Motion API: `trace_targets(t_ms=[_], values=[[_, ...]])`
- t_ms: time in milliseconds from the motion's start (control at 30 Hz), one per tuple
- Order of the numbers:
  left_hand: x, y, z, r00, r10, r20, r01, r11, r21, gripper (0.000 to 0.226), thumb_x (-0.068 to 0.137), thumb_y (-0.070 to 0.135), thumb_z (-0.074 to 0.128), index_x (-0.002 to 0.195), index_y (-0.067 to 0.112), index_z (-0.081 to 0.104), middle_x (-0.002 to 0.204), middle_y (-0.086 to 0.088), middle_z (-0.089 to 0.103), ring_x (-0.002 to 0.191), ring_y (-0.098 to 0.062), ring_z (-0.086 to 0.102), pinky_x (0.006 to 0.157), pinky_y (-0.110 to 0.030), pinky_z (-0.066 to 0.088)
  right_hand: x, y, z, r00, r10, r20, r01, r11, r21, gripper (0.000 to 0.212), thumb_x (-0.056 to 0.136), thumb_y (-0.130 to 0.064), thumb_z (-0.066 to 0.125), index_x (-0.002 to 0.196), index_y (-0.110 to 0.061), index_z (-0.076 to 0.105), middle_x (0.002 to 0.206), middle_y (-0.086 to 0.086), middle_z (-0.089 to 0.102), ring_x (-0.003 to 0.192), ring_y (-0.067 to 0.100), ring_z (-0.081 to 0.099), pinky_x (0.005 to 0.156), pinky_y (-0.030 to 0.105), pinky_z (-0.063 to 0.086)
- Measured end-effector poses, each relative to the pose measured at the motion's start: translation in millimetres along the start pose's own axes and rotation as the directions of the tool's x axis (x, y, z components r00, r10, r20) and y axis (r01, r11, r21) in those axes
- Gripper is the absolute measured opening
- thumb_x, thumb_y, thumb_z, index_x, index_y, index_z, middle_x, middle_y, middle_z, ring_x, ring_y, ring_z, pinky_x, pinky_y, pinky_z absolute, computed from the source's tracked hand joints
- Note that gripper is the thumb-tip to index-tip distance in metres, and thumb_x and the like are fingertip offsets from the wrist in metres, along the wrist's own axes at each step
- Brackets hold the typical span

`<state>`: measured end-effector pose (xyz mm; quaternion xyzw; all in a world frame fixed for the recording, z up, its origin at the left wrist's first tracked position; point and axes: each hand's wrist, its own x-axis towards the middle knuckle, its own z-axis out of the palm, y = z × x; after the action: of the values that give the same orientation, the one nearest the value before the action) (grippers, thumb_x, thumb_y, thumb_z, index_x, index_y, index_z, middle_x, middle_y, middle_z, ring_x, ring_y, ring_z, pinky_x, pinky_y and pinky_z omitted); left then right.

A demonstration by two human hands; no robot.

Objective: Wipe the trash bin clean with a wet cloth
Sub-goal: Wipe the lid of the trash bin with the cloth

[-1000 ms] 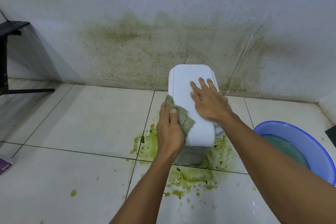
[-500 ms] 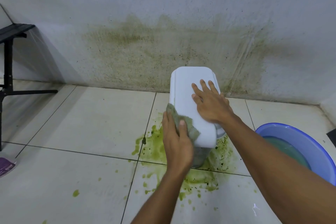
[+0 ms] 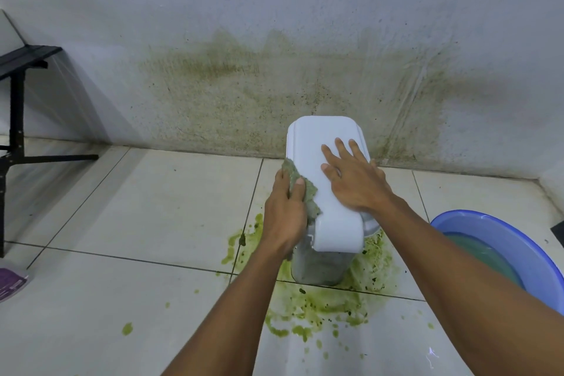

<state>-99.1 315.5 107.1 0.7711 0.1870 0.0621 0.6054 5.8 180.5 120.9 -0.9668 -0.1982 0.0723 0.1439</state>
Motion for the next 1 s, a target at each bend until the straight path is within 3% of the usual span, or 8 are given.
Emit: trace_targets(t_ms=[133,333,500,667,767,867,933,1000], values=[[-44.2,-20.9,-0.7,0.997,0.063,-0.049,-0.065,0.997,-0.044,0.055,0.110,0.041,0.040,0.163,0.034,0.027,0.165,0.015,0.035,0.150,-0.007,0.034,0.125,-0.035,0.029,-0.3,2.1,0.1,1.000,-0.010,0.009,0.010,1.000,-0.003,0.054,0.105,-0.051,0.017,0.157,-0.041,0.007,0.166,-0.013,-0.009,0.153,0.015,-0.016,0.119,0.059,0.003],[36.0,13.0,-6.4,0.999,-0.006,0.039,0.003,0.998,0.056,0.046,0.110,0.039,0.035,0.152,0.024,0.048,0.148,-0.004,0.057,0.135,-0.027,0.053,0.117,-0.048,0.038,-0.1,2.4,0.1,0.999,-0.028,0.019,0.028,0.999,-0.034,0.054,0.104,-0.052,0.016,0.156,-0.043,0.005,0.166,-0.014,-0.010,0.152,0.014,-0.016,0.119,0.060,0.004],[20.1,-7.0,-1.3,1.000,0.006,0.016,-0.004,0.995,-0.102,0.049,0.109,0.043,0.037,0.156,0.033,0.042,0.149,0.005,0.058,0.135,-0.019,0.055,0.117,-0.045,0.041,-0.5,2.6,0.8,1.000,-0.025,0.007,0.026,1.000,-0.018,0.053,0.105,-0.051,0.016,0.156,-0.043,0.006,0.166,-0.013,-0.008,0.153,0.014,-0.016,0.119,0.061,0.003],[-38.9,-34.0,13.2,0.990,0.131,-0.045,-0.132,0.991,-0.010,0.070,0.101,0.058,0.031,0.164,0.037,0.011,0.172,0.018,0.011,0.157,-0.001,0.012,0.129,-0.036,0.015,-2.9,-1.8,-1.7,1.000,0.010,0.009,-0.010,1.000,0.022,0.052,0.106,-0.046,0.017,0.157,-0.041,0.008,0.167,-0.010,-0.009,0.153,0.016,-0.016,0.120,0.059,0.001],[-18.0,-22.1,9.7,0.987,0.160,-0.020,-0.161,0.987,-0.029,0.052,0.111,0.039,0.035,0.162,0.032,0.028,0.167,0.009,0.033,0.150,-0.007,0.034,0.123,-0.036,0.031,-12.5,-4.5,2.0,0.996,0.085,-0.022,-0.084,0.995,0.052,0.054,0.106,-0.045,0.019,0.158,-0.038,0.007,0.167,-0.008,-0.010,0.152,0.017,-0.017,0.121,0.059,0.000],[9.1,-1.1,-0.9,0.989,0.109,0.096,-0.108,0.994,-0.013,0.040,0.111,0.029,0.037,0.148,0.039,0.048,0.146,0.010,0.058,0.116,0.010,0.056,0.092,-0.017,0.047,-18.4,3.2,3.8,0.984,0.175,-0.035,-0.170,0.979,0.112,0.056,0.106,-0.043,0.024,0.158,-0.034,0.006,0.167,-0.006,-0.013,0.152,0.018,-0.019,0.120,0.059,-0.005],[10.6,2.8,2.6,0.973,0.181,0.146,-0.196,0.975,0.102,0.046,0.110,0.031,0.036,0.155,0.034,0.043,0.159,0.005,0.047,0.139,-0.003,0.047,0.114,-0.031,0.041,-17.5,12.3,-2.2,0.978,0.205,-0.028,-0.193,0.953,0.235,0.054,0.107,-0.037,0.028,0.158,-0.030,0.013,0.167,-0.005,-0.009,0.152,0.017,-0.017,0.120,0.056,-0.008],[5.5,3.7,12.6,0.925,0.305,0.225,-0.365,0.877,0.314,0.056,0.106,0.039,0.031,0.161,0.028,0.034,0.170,0.006,0.026,0.158,-0.013,0.017,0.130,-0.040,0.011,-16.7,19.1,-5.4,0.970,0.237,-0.059,-0.198,0.904,0.380,0.052,0.107,-0.029,0.031,0.158,-0.025,0.021,0.168,-0.005,-0.001,0.153,0.014,-0.012,0.121,0.052,-0.011]])
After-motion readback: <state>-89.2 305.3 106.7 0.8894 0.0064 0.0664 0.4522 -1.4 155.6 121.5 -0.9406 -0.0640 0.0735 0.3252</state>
